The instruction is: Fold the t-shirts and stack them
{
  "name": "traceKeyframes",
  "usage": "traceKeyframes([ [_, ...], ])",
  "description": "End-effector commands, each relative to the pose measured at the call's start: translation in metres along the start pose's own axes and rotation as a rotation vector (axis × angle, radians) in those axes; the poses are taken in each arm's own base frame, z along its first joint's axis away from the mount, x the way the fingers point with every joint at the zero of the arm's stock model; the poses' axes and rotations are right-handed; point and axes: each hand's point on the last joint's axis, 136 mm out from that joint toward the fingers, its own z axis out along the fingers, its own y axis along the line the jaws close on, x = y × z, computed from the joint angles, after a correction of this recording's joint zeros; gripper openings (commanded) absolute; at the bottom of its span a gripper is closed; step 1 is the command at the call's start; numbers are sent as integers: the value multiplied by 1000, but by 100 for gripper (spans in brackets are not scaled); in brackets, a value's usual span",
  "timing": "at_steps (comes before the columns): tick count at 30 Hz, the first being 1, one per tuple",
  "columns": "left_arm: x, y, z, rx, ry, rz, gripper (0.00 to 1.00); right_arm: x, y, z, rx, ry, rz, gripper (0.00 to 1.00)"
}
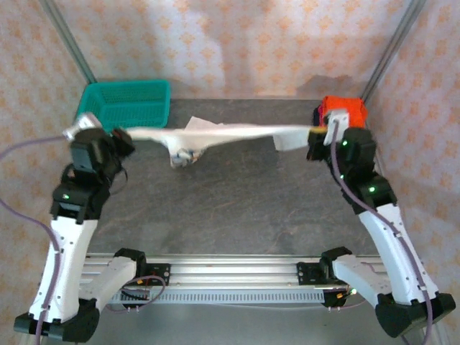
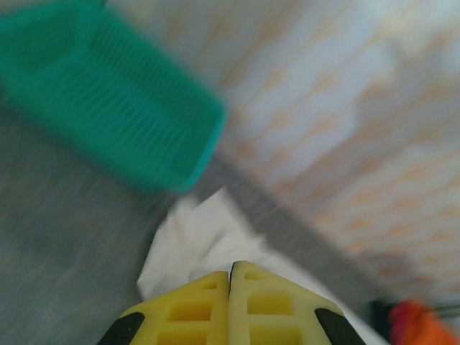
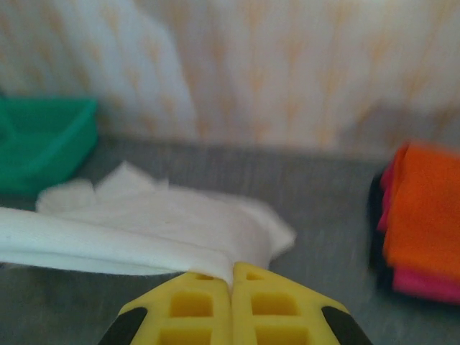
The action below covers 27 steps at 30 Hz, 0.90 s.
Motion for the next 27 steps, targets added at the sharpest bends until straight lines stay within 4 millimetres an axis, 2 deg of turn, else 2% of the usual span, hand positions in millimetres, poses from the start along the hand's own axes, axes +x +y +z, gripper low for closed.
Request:
traceKeyframes([
  [1, 57, 80, 13, -217, 67, -82, 0, 62, 0, 12, -35, 148, 110, 0],
  [4, 115, 123, 31, -284, 170, -154, 0, 119, 5, 28, -77, 300, 188, 0],
  [7, 150, 145, 42, -319, 234, -197, 0, 155, 1, 32, -39, 394, 272, 0],
  [9, 162, 152, 44, -334, 269, -198, 0, 170, 0, 30, -17, 445, 333, 3],
  [10, 166, 155, 45, -344, 286, -195, 5, 177, 1, 28, -22, 472, 351, 13],
  [11, 169, 157, 44, -354, 297, -190, 16, 182, 2, 26, -21, 494, 363, 24],
  [12, 171, 158, 42, -360, 307, -176, 35, 185, 2, 22, -18, 514, 363, 41],
  [13, 169, 159, 40, -363, 311, -154, 59, 186, 3, 19, -17, 523, 358, 58],
  [14, 166, 160, 36, -372, 303, -133, 78, 184, 2, 16, -15, 518, 352, 68],
  [15, 159, 161, 30, -380, 286, -97, 93, 179, 1, 12, -10, 501, 342, 75],
  [16, 149, 162, 24, -390, 258, -60, 100, 172, 0, 8, -9, 470, 331, 79],
  [18, 130, 159, 14, -398, 212, 11, 100, 156, 1, 4, -17, 402, 312, 81],
  [20, 121, 146, 15, -361, 221, 80, 100, 143, 4, 4, -40, 370, 299, 81],
  [22, 127, 129, 25, -321, 302, 130, 100, 136, 11, 11, -63, 373, 284, 81],
  [27, 157, 93, 51, -317, 440, 314, 100, 140, 31, 35, -88, 417, 214, 81],
])
